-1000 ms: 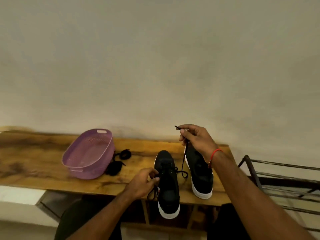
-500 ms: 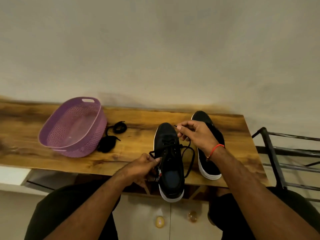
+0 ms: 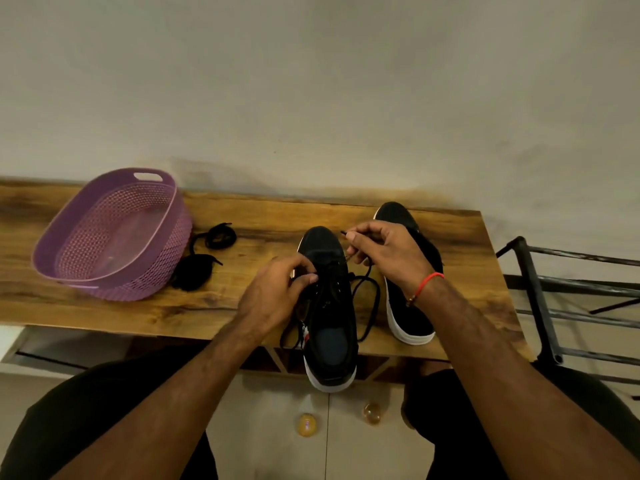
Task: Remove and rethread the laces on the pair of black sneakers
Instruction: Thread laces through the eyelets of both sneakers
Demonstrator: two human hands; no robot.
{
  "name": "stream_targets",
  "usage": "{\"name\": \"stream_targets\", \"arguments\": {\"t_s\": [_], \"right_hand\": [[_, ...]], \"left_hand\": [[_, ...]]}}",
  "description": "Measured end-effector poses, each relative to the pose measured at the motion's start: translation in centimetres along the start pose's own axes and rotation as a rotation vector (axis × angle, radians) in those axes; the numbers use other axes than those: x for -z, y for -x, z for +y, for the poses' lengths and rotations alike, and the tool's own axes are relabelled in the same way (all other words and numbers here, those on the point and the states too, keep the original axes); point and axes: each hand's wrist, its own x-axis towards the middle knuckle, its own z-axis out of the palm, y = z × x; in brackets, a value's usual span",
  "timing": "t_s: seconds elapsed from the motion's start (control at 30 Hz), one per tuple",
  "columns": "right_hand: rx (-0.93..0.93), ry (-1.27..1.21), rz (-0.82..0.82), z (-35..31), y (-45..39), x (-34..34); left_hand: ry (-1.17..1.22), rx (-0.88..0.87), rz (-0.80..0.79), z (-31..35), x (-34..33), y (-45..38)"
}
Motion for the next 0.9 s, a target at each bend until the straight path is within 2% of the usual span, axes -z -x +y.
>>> {"name": "stream_targets", "arguments": {"t_s": [0.1,0.17,0.3,0.4,0.53,0.73,0.9], "right_hand": [[0.003,0.008,0.010,-0.1,0.0,0.2],[0.005,-0.004,0.014,-0.3,0.1,0.3],[0.014,-0.038,-0.016,-1.5,0.6,0.1],[0.051,-0.126,-0.019,-3.3,1.4,0.1],[0.096,-0.254,0.022,-7.5,2.9,0.7],[0.283,-0.221,0.082,-16.6,5.1,2.1],[0.397,-0.233,0.183,-23.9,7.2,3.2]], "left_hand": [[0.274,0.127,0.259,0.7,2.3,-0.6],[0.527,0.200,0.344,1.2,4.2,-1.0],[0.752,0.294,0.188,2.3,5.5,-0.8],[0.960,0.296,0.105,4.6,5.9,-0.2],[0.931,0.160,0.128,8.7,8.7,0.2],[0.867,-0.024,0.155,16.1,14.6,0.9],[0.808,-0.148,0.332,21.6,19.2,2.5]]}}
